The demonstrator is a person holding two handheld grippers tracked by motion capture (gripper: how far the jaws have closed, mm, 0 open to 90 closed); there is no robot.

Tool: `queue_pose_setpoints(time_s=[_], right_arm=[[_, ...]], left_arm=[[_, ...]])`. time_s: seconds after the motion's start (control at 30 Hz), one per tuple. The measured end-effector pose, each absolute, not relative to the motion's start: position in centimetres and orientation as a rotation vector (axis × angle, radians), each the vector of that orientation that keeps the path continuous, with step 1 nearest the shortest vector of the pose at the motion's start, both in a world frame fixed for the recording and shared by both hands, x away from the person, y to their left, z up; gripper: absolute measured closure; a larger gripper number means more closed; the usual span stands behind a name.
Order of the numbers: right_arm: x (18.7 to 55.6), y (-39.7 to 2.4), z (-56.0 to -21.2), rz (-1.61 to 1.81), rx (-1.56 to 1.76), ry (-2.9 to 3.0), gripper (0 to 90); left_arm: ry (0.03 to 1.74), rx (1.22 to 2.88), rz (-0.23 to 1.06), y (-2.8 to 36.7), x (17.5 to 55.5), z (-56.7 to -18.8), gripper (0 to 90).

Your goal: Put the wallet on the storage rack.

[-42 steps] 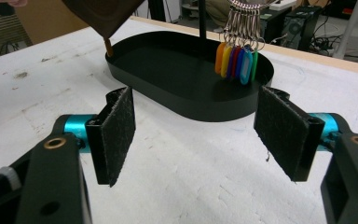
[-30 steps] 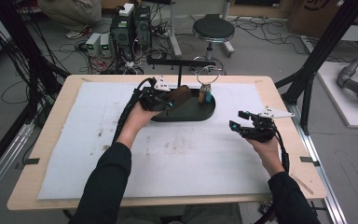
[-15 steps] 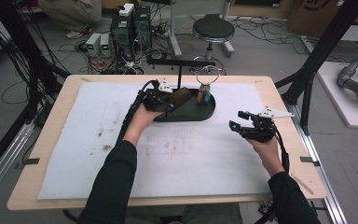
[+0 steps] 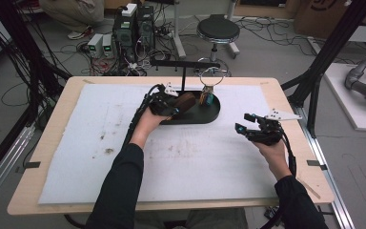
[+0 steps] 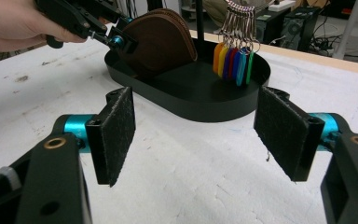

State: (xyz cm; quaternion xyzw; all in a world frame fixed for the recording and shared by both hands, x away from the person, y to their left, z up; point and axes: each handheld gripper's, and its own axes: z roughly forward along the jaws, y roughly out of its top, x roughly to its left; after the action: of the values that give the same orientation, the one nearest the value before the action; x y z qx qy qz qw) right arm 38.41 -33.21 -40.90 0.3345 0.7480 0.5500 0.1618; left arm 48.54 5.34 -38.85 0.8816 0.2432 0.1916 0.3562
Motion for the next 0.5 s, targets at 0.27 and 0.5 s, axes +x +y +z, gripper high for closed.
queue_pose_setpoints(time_s=[0.27,0.5], right_arm=[[38.4,-33.12,-40.91,1.572,0.955,2.141,29.9],[38.42,-33.2,-40.92,1.571,0.951,2.138,29.9]], left_arm=[[0.625,2.315,0.488,4.78,48.85,-38.53,65.8],[0.639,2.293,0.48,4.75,49.02,-38.71,63.1]])
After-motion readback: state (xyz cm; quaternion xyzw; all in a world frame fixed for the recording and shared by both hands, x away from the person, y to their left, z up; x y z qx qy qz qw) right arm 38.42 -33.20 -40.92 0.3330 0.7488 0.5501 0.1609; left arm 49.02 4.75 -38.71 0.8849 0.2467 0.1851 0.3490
